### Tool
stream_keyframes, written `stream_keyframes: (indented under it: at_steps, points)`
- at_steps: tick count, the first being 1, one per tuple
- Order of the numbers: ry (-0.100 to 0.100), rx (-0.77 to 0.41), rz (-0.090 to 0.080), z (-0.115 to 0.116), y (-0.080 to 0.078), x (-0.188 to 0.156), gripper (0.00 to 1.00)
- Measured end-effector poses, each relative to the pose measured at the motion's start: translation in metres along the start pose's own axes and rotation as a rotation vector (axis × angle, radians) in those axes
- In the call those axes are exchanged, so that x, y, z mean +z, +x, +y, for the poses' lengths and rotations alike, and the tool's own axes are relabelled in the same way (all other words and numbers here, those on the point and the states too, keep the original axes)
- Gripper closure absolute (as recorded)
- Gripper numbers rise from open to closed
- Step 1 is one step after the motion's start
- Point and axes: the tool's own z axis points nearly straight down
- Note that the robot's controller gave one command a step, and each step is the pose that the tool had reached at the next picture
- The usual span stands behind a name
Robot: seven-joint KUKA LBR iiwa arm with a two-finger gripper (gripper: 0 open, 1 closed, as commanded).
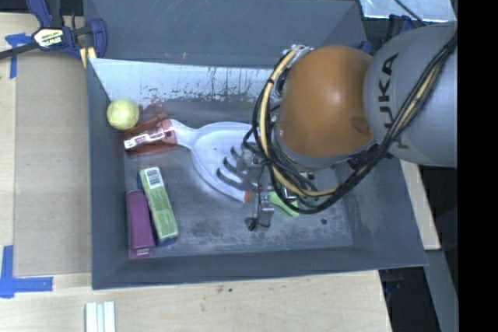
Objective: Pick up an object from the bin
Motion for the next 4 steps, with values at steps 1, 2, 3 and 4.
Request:
stream_keyframes:
  at_steps: [1, 2, 3, 4]
  points:
    - [-0.001, 0.002, -0.009, 0.000, -0.002, -0.004, 0.00]
    - [0.000, -0.240, -0.014, -0.015, -0.070, 0.084, 0.00]
    - [0.002, -0.710, -0.013, -0.026, -0.076, 0.118, 0.00]
    - [0.000, -0.557, -0.002, -0.032, -0.119, 0.118, 0.00]
